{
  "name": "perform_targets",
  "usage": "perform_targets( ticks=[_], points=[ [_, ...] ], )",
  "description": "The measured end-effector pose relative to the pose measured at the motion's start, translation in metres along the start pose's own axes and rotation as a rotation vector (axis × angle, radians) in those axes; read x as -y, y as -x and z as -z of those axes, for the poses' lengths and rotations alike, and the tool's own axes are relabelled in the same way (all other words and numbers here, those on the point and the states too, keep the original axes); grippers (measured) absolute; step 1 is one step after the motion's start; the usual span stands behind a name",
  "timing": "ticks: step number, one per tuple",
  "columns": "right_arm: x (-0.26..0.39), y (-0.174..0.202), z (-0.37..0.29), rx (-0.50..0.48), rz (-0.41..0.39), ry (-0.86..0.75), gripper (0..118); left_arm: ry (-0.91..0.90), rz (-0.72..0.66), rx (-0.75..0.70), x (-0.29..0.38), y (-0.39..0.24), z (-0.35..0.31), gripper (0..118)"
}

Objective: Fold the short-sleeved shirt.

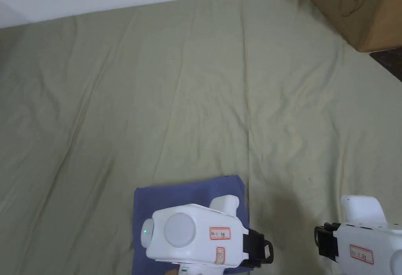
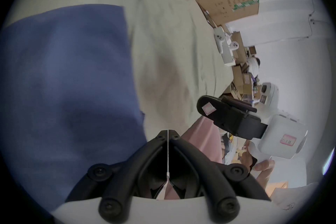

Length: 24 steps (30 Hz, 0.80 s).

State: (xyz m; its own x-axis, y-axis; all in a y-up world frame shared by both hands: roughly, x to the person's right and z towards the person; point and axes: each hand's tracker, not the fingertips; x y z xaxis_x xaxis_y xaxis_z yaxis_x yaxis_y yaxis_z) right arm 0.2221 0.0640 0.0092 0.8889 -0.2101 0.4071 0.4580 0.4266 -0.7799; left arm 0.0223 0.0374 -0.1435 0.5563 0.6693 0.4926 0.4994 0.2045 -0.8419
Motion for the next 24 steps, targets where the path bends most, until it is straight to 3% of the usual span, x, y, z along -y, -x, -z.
perform_targets(
  ticks=[5, 10, 16, 22, 24],
  points=[
    [-0.003, 0.003, -0.006, -0.007, -0.011, -0.008, 3, -0.105, -0.048, 0.044, 0.000, 0.019, -0.044, 0],
    [-0.011, 0.024, -0.007, -0.024, -0.065, -0.020, 3, -0.310, -0.103, -0.036, 0.018, 0.057, -0.137, 0],
    [-0.034, 0.082, -0.012, -0.153, -0.215, -0.047, 3, -0.439, -0.320, -0.121, 0.057, 0.145, -0.198, 0],
    [-0.049, 0.156, 0.010, -0.232, -0.400, -0.061, 3, -0.436, -0.427, -0.099, 0.094, 0.179, -0.201, 0],
    [-0.046, 0.171, 0.037, -0.234, -0.421, 0.017, 3, -0.445, -0.460, -0.065, 0.099, 0.192, -0.195, 0]
  ],
)
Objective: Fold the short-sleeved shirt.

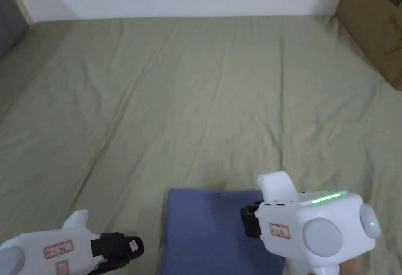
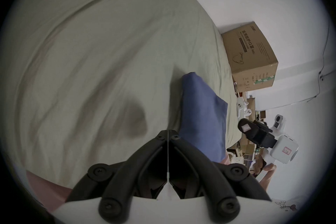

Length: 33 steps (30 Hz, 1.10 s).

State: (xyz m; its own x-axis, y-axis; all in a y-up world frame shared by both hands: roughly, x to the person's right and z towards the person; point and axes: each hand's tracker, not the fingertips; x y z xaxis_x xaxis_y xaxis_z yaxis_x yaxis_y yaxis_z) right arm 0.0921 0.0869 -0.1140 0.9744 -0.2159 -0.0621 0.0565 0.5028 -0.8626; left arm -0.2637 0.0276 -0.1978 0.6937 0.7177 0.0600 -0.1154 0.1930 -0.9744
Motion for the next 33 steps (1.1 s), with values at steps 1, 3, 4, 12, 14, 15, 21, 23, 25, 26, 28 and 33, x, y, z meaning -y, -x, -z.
perform_targets(
  ticks=[1, 3, 4, 12, 14, 15, 21, 23, 25, 26, 28, 33],
  points=[
    [0.001, 0.001, 0.017, 0.000, 0.003, 0.034, 3, 0.000, -0.012, 0.012, 0.002, 0.003, 0.002, 0],
    [0.005, 0.000, 0.043, 0.025, 0.022, 0.111, 3, 0.002, -0.017, 0.032, 0.005, 0.005, 0.006, 0],
    [0.007, 0.000, 0.048, 0.031, 0.023, 0.116, 3, 0.007, -0.020, 0.039, 0.007, 0.000, 0.007, 0],
    [0.001, -0.003, 0.034, 0.018, 0.065, 0.090, 3, 0.109, -0.014, 0.176, -0.009, -0.002, 0.041, 59],
    [0.001, -0.002, 0.034, 0.020, 0.072, 0.089, 3, 0.106, -0.007, 0.266, -0.014, -0.007, 0.049, 96],
    [0.001, -0.001, 0.034, 0.021, 0.071, 0.089, 3, 0.107, -0.013, 0.259, -0.018, -0.010, 0.054, 100],
    [0.001, -0.005, 0.035, 0.024, 0.078, 0.091, 3, 0.174, 0.002, 0.303, -0.033, -0.024, 0.091, 101],
    [0.001, -0.006, 0.033, 0.024, 0.087, 0.092, 3, 0.182, 0.028, 0.263, -0.033, -0.029, 0.096, 45],
    [-0.001, -0.006, 0.029, 0.032, 0.094, 0.094, 3, 0.213, 0.030, 0.235, -0.032, -0.020, 0.103, 17],
    [-0.001, -0.006, 0.027, 0.035, 0.093, 0.091, 3, 0.215, -0.001, 0.283, -0.036, -0.016, 0.098, 17],
    [-0.004, -0.005, 0.018, 0.042, 0.094, 0.071, 3, 0.206, 0.004, 0.285, -0.043, -0.011, 0.093, 17],
    [-0.016, -0.003, 0.000, 0.021, 0.127, 0.000, 3, 0.168, 0.127, 0.189, -0.063, -0.016, 0.049, 17]
  ],
)
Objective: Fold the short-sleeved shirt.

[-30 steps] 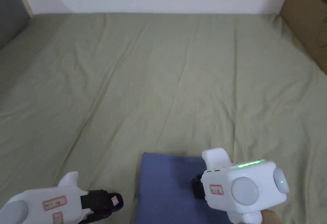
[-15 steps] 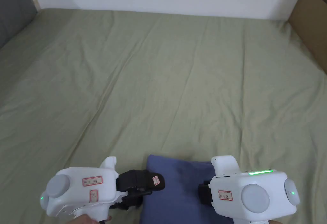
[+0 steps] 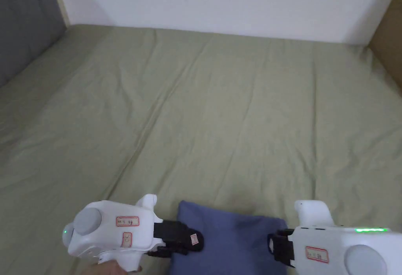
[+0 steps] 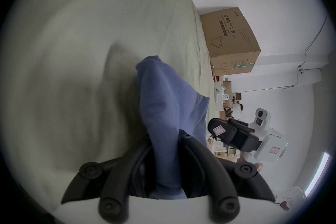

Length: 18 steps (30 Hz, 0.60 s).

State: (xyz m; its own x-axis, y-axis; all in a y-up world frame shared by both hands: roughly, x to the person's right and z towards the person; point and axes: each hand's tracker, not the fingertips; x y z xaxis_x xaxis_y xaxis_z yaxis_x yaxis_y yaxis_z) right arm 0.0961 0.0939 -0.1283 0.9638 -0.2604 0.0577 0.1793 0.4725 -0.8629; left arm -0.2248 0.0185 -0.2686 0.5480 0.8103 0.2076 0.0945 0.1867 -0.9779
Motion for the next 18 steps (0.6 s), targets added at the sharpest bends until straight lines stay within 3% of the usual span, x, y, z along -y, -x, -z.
perform_targets(
  ticks=[5, 11, 15, 16, 18],
  points=[
    [-0.007, 0.007, -0.007, 0.026, -0.018, -0.026, 3, -0.054, 0.058, -0.269, -0.037, 0.021, -0.083, 17],
    [-0.006, 0.000, 0.001, 0.034, -0.005, -0.006, 3, -0.047, 0.117, -0.852, -0.095, 0.051, -0.193, 17],
    [-0.005, 0.003, 0.013, 0.052, 0.000, 0.029, 3, 0.051, 0.261, -1.386, -0.117, 0.065, -0.225, 17],
    [-0.006, 0.003, 0.016, 0.054, 0.001, 0.035, 3, 0.074, 0.283, -1.481, -0.120, 0.072, -0.232, 17],
    [-0.006, 0.008, 0.021, 0.056, -0.002, 0.051, 3, 0.073, 0.269, -1.522, -0.123, 0.086, -0.241, 18]
  ],
)
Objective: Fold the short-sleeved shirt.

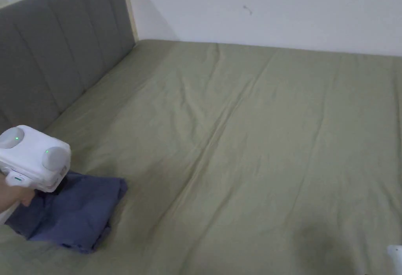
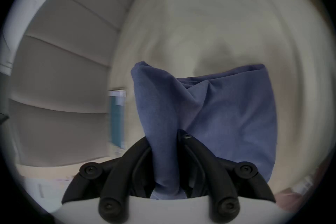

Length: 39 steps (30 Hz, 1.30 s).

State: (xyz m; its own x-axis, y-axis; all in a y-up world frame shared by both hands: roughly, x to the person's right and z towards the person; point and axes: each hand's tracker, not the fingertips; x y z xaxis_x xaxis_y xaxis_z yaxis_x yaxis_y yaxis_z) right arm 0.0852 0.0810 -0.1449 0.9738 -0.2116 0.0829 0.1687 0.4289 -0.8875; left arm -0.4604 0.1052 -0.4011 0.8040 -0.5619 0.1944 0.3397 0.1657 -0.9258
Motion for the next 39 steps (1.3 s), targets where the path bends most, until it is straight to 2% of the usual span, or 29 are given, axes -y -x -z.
perform_targets(
  ticks=[1, 4, 5, 10, 12, 13, 14, 15, 16, 18, 20, 22, 23, 25, 28, 33, 37, 39],
  points=[
    [0.000, 0.002, 0.002, 0.000, -0.004, 0.005, 3, -0.013, -0.018, 0.000, 0.004, 0.004, 0.004, 26],
    [-0.002, 0.007, 0.006, 0.001, -0.019, 0.019, 3, -0.024, -0.093, -0.009, 0.009, 0.006, 0.006, 84],
    [-0.003, 0.008, 0.007, -0.001, -0.024, 0.021, 3, -0.058, -0.125, -0.013, 0.010, 0.011, 0.004, 92],
    [-0.004, 0.009, 0.000, -0.011, -0.032, 0.006, 3, -0.083, -0.203, 0.068, 0.010, 0.005, -0.022, 92],
    [-0.003, 0.006, -0.004, -0.006, -0.038, -0.005, 3, -0.158, -0.225, 0.178, 0.016, -0.008, -0.045, 87],
    [-0.001, 0.004, -0.007, -0.008, -0.033, -0.011, 3, -0.185, -0.263, 0.226, 0.020, -0.017, -0.056, 72],
    [0.000, 0.001, -0.009, -0.011, -0.023, -0.016, 3, -0.186, -0.278, 0.272, 0.024, -0.026, -0.066, 31],
    [0.002, -0.003, -0.013, -0.016, -0.009, -0.023, 3, -0.225, -0.311, 0.333, 0.029, -0.037, -0.080, 0],
    [0.004, -0.006, -0.017, -0.023, -0.001, -0.034, 3, -0.253, -0.288, 0.407, 0.035, -0.051, -0.094, 0],
    [0.008, -0.010, -0.027, -0.023, 0.010, -0.052, 3, -0.324, -0.261, 0.462, 0.047, -0.077, -0.121, 0],
    [0.012, -0.016, -0.039, -0.024, 0.013, -0.078, 3, -0.386, -0.268, 0.446, 0.059, -0.101, -0.154, 0],
    [0.015, -0.020, -0.050, -0.017, 0.023, -0.119, 3, -0.470, -0.286, 0.491, 0.070, -0.120, -0.183, 0],
    [0.016, -0.028, -0.054, -0.016, 0.025, -0.142, 3, -0.508, -0.336, 0.496, 0.077, -0.127, -0.197, 0],
    [0.020, -0.030, -0.069, -0.010, 0.017, -0.198, 3, -0.581, -0.335, 0.445, 0.086, -0.149, -0.232, 0],
    [0.027, -0.028, -0.094, 0.081, -0.006, -0.322, 3, -0.733, -0.368, 0.326, 0.104, -0.175, -0.274, 0],
    [0.034, -0.023, -0.143, 0.142, 0.008, -0.583, 3, -0.926, -0.471, 0.329, 0.134, -0.216, -0.327, 0],
    [0.043, -0.019, -0.180, 0.325, -0.046, -0.819, 3, -1.060, -0.506, 0.298, 0.159, -0.230, -0.357, 0],
    [0.048, -0.015, -0.195, 0.345, -0.048, -0.926, 3, -1.137, -0.531, 0.269, 0.171, -0.233, -0.369, 0]
  ],
)
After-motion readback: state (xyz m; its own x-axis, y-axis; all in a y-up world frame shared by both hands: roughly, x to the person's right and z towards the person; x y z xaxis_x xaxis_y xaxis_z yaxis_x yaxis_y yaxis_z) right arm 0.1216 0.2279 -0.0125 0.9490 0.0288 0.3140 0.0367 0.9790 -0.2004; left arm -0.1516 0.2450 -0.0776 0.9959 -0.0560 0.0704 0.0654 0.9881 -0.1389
